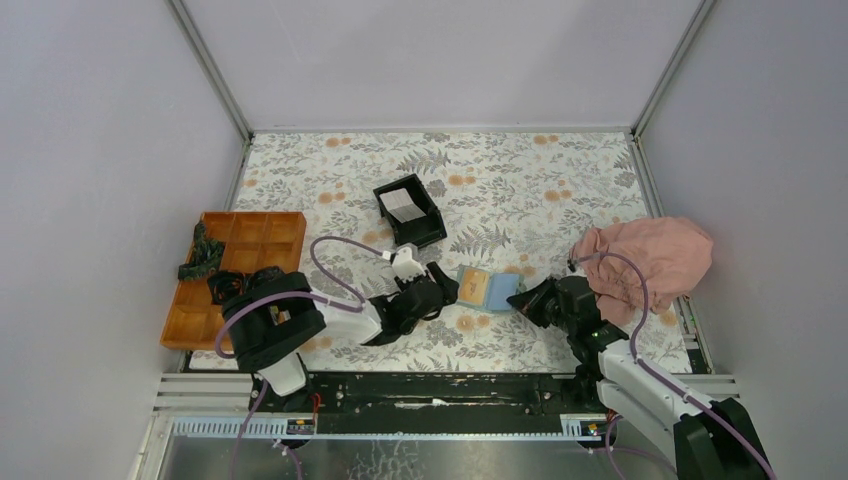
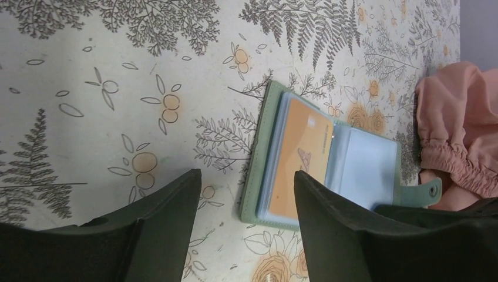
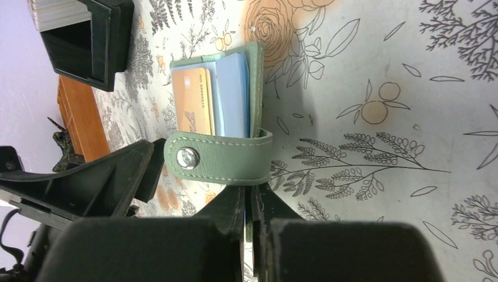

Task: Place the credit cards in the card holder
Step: Close the card holder at the center of the board.

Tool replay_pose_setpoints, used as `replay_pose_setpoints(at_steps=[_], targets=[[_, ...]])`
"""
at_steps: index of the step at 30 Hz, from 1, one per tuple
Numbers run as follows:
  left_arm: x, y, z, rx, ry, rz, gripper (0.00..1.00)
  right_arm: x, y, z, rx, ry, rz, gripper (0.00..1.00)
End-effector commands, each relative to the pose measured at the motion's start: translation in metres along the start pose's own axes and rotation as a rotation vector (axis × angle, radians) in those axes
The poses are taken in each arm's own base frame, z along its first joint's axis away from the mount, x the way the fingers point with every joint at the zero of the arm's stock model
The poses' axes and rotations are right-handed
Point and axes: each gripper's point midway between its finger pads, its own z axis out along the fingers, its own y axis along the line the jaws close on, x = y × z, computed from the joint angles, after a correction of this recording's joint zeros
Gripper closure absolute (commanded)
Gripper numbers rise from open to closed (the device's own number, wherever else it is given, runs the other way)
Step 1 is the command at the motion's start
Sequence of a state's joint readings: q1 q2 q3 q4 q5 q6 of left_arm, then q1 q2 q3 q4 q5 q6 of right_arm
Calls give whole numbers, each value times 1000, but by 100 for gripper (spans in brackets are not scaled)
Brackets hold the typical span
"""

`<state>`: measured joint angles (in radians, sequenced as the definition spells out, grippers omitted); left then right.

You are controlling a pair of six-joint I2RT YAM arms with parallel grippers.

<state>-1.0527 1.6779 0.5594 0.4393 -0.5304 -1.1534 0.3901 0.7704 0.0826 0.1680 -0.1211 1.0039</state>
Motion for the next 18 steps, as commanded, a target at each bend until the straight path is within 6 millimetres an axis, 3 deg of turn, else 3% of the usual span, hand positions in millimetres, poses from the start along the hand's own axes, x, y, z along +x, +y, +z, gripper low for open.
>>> replay_pose_setpoints(at_steps=[1,18], targets=[[57,140,-32,-349,246,216,30,-15,32,0,-83,-41,50,100],[89,119,-28,-182,338,45,25,-13,64,-7,-214,8,245,100]])
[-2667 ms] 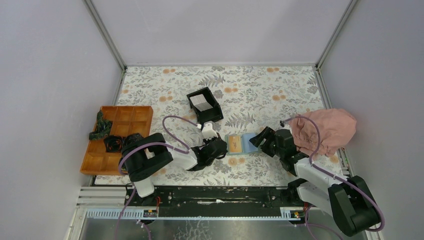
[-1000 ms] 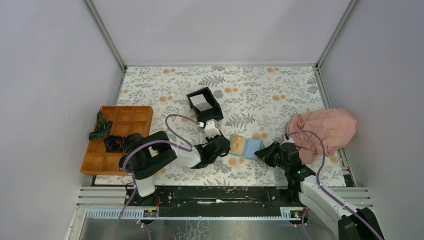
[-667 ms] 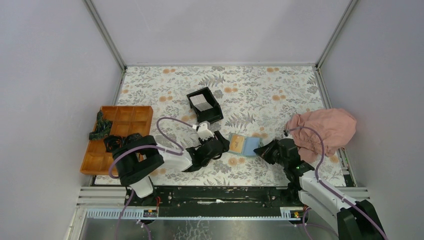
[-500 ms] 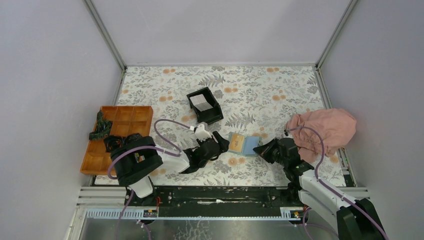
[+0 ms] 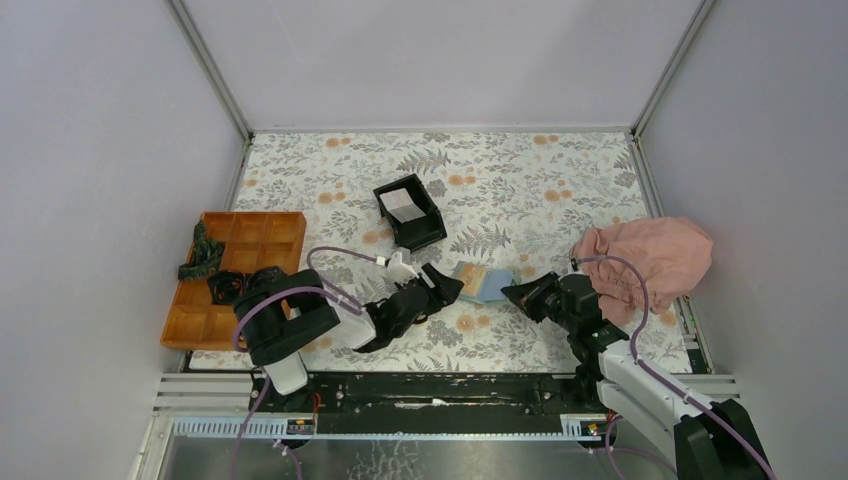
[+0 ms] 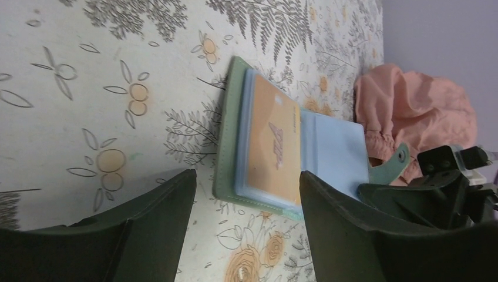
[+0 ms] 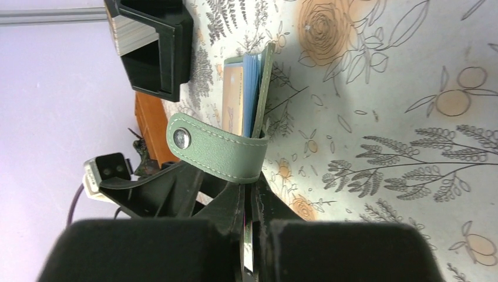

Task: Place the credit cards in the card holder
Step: Close the card holder at the center of the board.

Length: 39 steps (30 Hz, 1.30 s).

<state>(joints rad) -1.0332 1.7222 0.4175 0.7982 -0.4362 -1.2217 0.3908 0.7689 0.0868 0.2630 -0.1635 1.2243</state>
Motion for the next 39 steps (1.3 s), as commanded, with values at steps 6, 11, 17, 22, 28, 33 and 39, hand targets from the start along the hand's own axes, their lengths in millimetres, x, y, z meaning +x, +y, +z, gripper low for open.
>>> replay_pose_setpoints(at_steps=[6,11,17,22,28,33,39], targets=[[69,130,-39,-357,323,149,25,4,30,-1,-107,39,42,100],[57,134,-37,-385,266,156,27,9,26,-2,-102,64,20,100],[37,129,-32,-374,189,169,38,18,14,0,-74,108,-17,100],[24,120,-29,-352,138,195,49,22,3,3,-39,127,-54,100],[15,104,-26,-298,104,218,65,23,-1,7,-24,146,-96,100],[10,79,-23,-200,93,234,71,25,2,12,-14,175,-141,100],[9,56,-24,-99,97,224,72,30,2,17,3,201,-177,100]])
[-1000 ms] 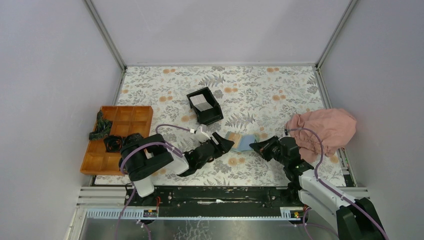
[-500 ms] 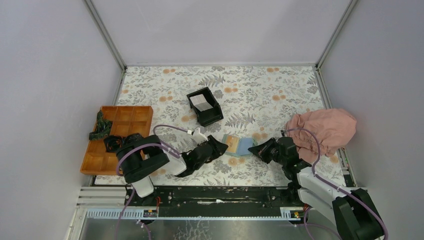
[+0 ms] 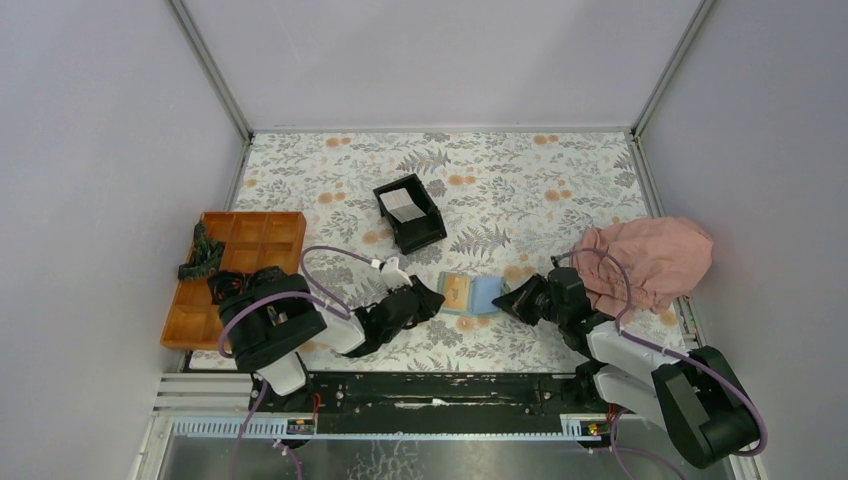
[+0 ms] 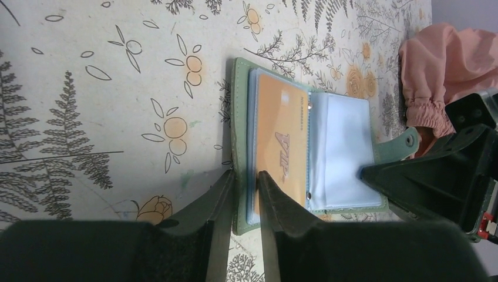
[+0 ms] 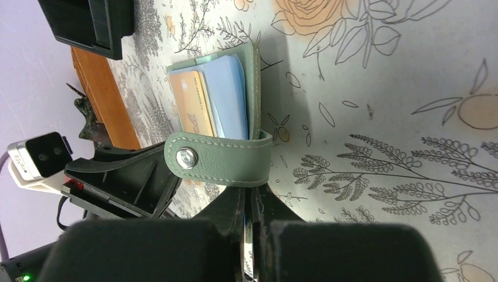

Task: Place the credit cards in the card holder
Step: Close the card holder at the center of the board.

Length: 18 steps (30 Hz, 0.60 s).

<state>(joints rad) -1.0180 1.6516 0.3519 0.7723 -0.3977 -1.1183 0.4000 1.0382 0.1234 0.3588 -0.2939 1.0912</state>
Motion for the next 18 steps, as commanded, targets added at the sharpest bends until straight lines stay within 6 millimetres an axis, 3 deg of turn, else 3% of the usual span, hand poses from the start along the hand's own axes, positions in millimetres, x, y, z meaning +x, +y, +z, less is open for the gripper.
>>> replay_pose_setpoints(at_steps=[1,9,18], targets=[[15,33,-8,-67,70,116,72,2,25,4,-68,25,-84,100],[18,14,-10,37,88,101,72,7,34,9,-72,40,-117,100],[0,-5,-22,91,42,101,72,9,26,16,-20,47,-154,100]])
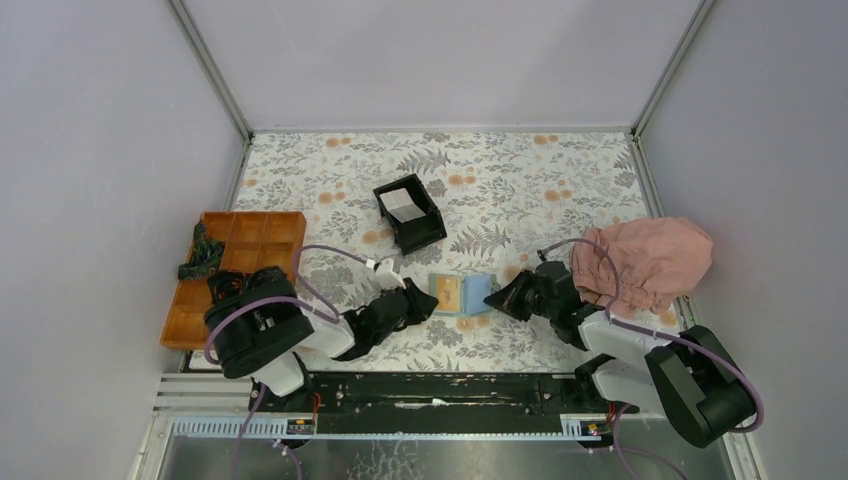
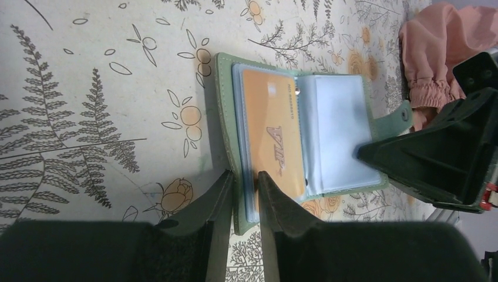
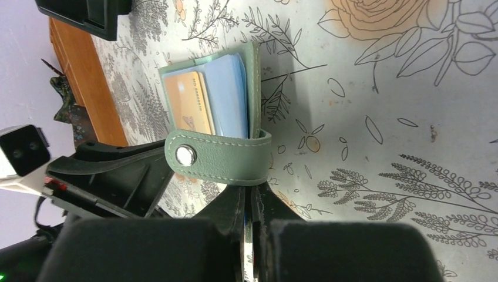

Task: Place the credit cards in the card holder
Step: Close the card holder at the center of the board.

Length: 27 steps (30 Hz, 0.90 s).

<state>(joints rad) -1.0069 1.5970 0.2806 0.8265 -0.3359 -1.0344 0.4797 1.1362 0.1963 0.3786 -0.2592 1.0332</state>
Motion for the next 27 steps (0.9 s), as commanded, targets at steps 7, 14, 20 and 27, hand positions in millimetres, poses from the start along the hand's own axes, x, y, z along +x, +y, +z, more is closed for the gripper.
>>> replay_pose_setpoints(at_steps=[7,14,20,27], targets=[[-12,-26,-11,61,-14,67,72,4,7,11,6,22,-80,100],[-9,-44,-6,92,-1,89,72,7,10,17,20,30,-109,100],[-10,-60,-5,97,-6,125,70,9,8,21,35,35,-121,100],[-7,-74,-3,106,0,158,65,10,11,23,35,35,-135,100]])
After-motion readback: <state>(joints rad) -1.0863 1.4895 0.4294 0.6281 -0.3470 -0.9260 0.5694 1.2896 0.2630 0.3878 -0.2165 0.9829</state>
